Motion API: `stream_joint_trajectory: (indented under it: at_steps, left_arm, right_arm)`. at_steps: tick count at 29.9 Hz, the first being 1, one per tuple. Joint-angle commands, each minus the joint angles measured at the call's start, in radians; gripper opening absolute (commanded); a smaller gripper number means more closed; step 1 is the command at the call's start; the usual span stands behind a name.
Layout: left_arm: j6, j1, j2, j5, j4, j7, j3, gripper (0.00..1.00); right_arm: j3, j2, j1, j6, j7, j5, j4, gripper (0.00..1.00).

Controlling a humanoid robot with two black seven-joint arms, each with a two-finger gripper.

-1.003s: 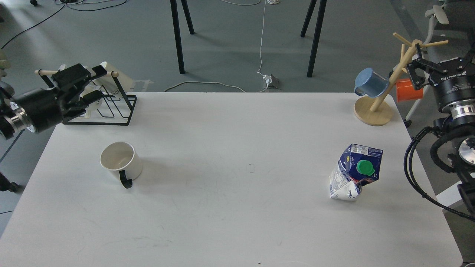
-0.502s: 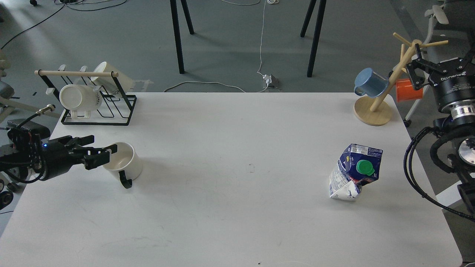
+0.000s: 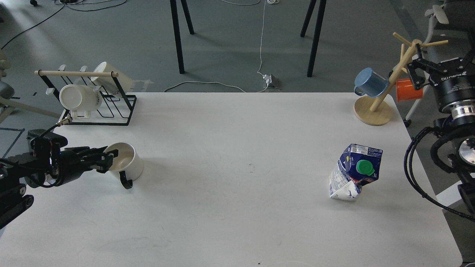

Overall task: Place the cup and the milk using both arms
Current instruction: 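Grasp the white mug rim with the left gripper and slide it forward, then push the white mug toward the table center with the left gripper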

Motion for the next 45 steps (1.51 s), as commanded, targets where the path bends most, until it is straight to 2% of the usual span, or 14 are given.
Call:
stream_joint_trajectory:
  at_steps: [1, 5, 9, 12, 14, 18, 22, 27, 33, 37, 39, 43, 45]
  left_arm:
    - [-0.004, -0.009, -0.003, 0.022, 0.003, -0.005, -0.001, 0.06]
    - [-0.032, -0.056, -0.003, 0.022, -0.028, -0.049, -0.004, 0.05]
    - [-0.165, -0.159, 0.006, 0.025, -0.129, -0.050, -0.003, 0.05]
    - [-0.230, -0.231, -0.007, 0.048, -0.205, -0.050, -0.003, 0.05]
    - [-0.271, -0.266, -0.041, 0.100, -0.254, -0.015, -0.003, 0.05]
    - [-0.345, -0.291, -0.254, 0.255, -0.273, 0.055, -0.001, 0.05]
    - [-0.360, -0.280, -0.374, 0.390, -0.269, 0.067, 0.000, 0.05]
    - [-0.415, -0.292, -0.497, 0.390, -0.247, 0.095, 0.006, 0.06]
    - [-0.431, -0.297, -0.535, 0.390, -0.161, 0.134, 0.008, 0.08]
    - [-0.429, -0.291, -0.576, 0.390, -0.124, 0.136, 0.014, 0.11]
    - [-0.429, -0.289, -0.578, 0.390, -0.124, 0.138, 0.012, 0.19]
    - [-0.419, -0.295, -0.573, 0.390, -0.135, 0.135, 0.002, 0.55]
    - [-0.402, -0.297, -0.566, 0.390, -0.141, 0.134, -0.004, 0.65]
  right_arm:
    - [0.000, -0.005, 0.000, 0.000, 0.000, -0.001, -0.003, 0.99]
    - [0.001, -0.006, 0.000, 0.000, 0.000, 0.001, 0.000, 0.99]
    - [0.008, -0.006, 0.003, 0.000, -0.001, 0.001, 0.000, 0.99]
    - [0.002, -0.015, 0.037, 0.000, -0.005, -0.001, -0.006, 0.99]
    - [-0.005, -0.015, 0.097, 0.000, -0.008, -0.011, -0.009, 0.99]
    - [-0.031, -0.003, 0.184, 0.000, -0.012, -0.025, -0.012, 0.99]
    - [-0.038, 0.020, 0.246, 0.000, -0.012, -0.027, -0.012, 0.99]
    - [-0.040, 0.074, 0.275, -0.022, -0.015, -0.030, -0.011, 0.99]
    - [-0.051, 0.090, 0.276, -0.024, -0.015, -0.030, -0.003, 0.99]
    - [-0.071, 0.089, 0.275, -0.024, -0.015, -0.030, 0.002, 0.99]
    - [-0.071, 0.080, 0.273, -0.022, -0.015, -0.028, 0.003, 0.99]
    - [-0.068, 0.067, 0.266, -0.019, -0.015, -0.028, 0.011, 0.99]
    - [-0.066, 0.054, 0.255, -0.019, -0.015, -0.028, 0.037, 0.99]
